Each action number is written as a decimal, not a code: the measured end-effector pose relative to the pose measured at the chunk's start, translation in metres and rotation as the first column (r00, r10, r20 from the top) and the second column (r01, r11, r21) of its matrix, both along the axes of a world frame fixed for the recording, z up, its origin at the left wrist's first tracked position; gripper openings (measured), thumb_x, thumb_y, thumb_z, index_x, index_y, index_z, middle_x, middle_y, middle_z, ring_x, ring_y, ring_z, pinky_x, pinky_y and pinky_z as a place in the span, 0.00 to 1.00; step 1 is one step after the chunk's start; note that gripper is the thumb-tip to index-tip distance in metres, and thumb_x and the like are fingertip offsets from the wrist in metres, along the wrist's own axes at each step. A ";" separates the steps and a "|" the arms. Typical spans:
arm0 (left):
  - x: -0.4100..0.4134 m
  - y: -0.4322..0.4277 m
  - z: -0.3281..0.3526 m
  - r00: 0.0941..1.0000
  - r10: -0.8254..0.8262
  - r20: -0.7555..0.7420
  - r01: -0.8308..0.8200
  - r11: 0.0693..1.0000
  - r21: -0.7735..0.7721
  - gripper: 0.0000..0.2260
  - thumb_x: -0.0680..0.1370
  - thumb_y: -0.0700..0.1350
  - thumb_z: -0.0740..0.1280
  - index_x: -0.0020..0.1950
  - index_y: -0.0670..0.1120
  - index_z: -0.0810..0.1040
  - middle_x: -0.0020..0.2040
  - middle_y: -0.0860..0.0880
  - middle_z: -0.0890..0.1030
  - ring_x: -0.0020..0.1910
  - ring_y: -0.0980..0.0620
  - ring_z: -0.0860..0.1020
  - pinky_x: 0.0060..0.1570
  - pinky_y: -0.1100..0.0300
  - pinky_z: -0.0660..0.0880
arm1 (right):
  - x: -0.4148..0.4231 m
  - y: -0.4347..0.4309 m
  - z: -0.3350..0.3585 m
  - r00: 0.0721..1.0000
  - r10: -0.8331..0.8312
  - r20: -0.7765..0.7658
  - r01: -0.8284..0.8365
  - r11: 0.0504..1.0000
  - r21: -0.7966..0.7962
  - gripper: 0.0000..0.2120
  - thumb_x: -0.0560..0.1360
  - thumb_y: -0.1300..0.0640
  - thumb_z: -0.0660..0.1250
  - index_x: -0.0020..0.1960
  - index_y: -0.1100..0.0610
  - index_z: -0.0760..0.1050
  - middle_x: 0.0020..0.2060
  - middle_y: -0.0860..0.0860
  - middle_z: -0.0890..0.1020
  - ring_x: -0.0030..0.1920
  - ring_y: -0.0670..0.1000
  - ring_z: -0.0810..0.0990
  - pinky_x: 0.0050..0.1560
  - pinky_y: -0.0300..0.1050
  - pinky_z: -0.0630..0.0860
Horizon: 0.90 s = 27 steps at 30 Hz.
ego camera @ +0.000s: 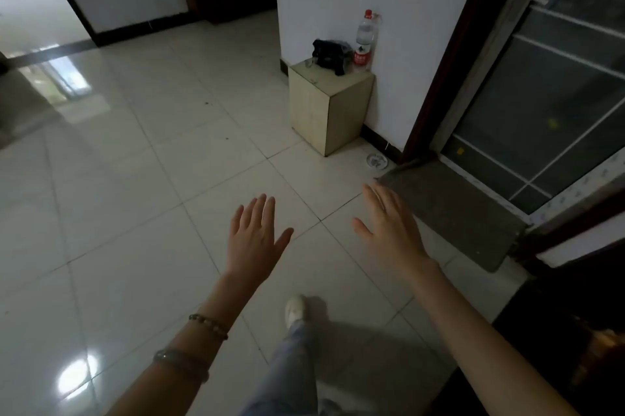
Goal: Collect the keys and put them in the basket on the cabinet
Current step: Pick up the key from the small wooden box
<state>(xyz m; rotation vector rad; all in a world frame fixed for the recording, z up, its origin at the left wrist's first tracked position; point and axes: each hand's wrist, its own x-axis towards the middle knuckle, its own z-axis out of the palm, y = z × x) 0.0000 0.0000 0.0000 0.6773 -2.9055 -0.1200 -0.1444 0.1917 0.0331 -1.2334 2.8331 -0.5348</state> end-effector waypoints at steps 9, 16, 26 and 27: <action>-0.119 -0.091 -0.006 0.999 -0.003 -0.050 0.003 1.000 -0.001 0.30 0.77 0.59 0.56 0.71 0.38 0.62 0.70 0.38 0.68 0.69 0.40 0.65 0.69 0.45 0.57 | -0.112 -0.095 -0.001 0.999 -0.002 -0.038 0.002 1.000 0.001 0.29 0.75 0.51 0.63 0.70 0.62 0.59 0.70 0.62 0.66 0.69 0.60 0.64 0.67 0.54 0.64; -0.203 -0.164 0.008 0.997 -0.056 -0.045 0.055 0.998 -0.015 0.30 0.77 0.59 0.54 0.71 0.38 0.62 0.70 0.38 0.68 0.69 0.40 0.65 0.70 0.45 0.57 | -0.196 -0.173 0.015 0.999 -0.006 -0.040 0.006 1.000 -0.009 0.29 0.76 0.50 0.61 0.71 0.61 0.57 0.71 0.61 0.64 0.70 0.59 0.62 0.68 0.54 0.62; -0.315 -0.243 0.009 0.998 -0.066 -0.023 0.066 0.998 -0.004 0.29 0.78 0.58 0.57 0.71 0.38 0.61 0.71 0.38 0.66 0.70 0.41 0.64 0.70 0.45 0.57 | -0.304 -0.244 0.012 0.999 -0.033 -0.004 0.032 0.999 -0.016 0.29 0.76 0.49 0.60 0.72 0.60 0.55 0.71 0.61 0.62 0.71 0.59 0.61 0.69 0.53 0.61; -0.327 -0.250 0.007 0.998 -0.062 -0.019 0.063 0.998 0.001 0.29 0.78 0.57 0.57 0.71 0.38 0.61 0.71 0.38 0.67 0.70 0.40 0.64 0.70 0.45 0.58 | -0.317 -0.252 0.010 1.000 -0.029 -0.009 0.028 0.999 -0.014 0.29 0.76 0.49 0.60 0.72 0.60 0.56 0.71 0.61 0.63 0.70 0.59 0.61 0.69 0.54 0.62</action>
